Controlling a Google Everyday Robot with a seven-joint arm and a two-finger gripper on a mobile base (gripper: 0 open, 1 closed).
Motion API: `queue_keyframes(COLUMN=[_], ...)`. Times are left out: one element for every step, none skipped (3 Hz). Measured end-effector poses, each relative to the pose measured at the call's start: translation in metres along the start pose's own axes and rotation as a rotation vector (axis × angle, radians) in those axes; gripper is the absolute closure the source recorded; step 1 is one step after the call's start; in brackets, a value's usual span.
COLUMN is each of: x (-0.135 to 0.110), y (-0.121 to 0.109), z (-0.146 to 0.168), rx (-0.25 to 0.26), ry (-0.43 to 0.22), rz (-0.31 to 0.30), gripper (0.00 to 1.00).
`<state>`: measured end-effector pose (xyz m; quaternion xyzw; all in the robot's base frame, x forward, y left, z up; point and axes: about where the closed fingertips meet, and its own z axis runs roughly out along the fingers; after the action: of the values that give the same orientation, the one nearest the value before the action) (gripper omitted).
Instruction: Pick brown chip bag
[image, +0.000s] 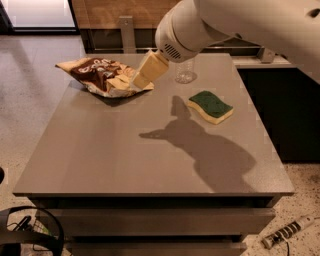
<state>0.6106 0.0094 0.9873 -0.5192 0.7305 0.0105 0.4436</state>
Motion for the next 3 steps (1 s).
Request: queue_keyframes(x=[-0.001, -0.005, -0.011], y=[-0.001, -0.010, -0.012], z=[0.002, 0.020, 0.071], rx=[-0.007, -0.030, -0.115], ry=[-0.006, -0.016, -0.028], rz=[-0.002, 0.009, 0.079], gripper=[0.00, 0.00, 0.00])
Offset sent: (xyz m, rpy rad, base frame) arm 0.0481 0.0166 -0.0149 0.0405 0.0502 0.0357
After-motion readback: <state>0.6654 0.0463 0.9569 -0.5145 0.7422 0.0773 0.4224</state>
